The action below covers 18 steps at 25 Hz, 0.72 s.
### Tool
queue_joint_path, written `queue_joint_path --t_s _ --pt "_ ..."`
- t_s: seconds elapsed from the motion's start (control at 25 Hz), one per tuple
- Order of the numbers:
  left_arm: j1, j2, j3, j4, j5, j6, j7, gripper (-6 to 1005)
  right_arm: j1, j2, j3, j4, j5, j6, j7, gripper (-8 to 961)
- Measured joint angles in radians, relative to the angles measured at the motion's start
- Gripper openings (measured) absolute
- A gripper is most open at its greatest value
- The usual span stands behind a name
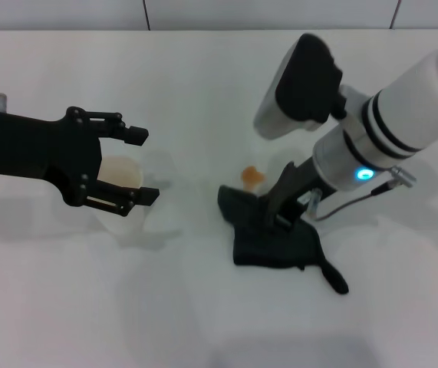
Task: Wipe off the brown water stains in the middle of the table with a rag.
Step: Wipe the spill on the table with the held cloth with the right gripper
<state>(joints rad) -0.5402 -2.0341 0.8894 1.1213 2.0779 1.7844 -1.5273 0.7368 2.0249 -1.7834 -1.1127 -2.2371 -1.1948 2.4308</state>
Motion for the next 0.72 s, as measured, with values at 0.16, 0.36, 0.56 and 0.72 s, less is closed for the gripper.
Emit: queue_joint_path --t_s 0.16,0.36,0.56,0.72 --pt "0.0 0.0 0.0 0.0 0.0 0.0 0.002 888 -0.002 0.0 -0.048 -0.027 0.014 -0.036 0.0 82" --pt "0.0 0.0 0.0 0.0 0.0 0.003 0.002 888 -0.006 0.002 -0.074 -0.04 0.026 -0.074 0.004 82" --pt "0.0 -0.002 0.0 0.001 -0.001 0.005 0.002 888 0.0 0.003 -0.072 -0.04 0.019 -0.054 0.023 81" --pt "-0.002 -0.008 0.0 0.001 -0.002 0.004 0.001 888 0.019 0.002 -0.071 -0.027 0.005 -0.033 0.034 81"
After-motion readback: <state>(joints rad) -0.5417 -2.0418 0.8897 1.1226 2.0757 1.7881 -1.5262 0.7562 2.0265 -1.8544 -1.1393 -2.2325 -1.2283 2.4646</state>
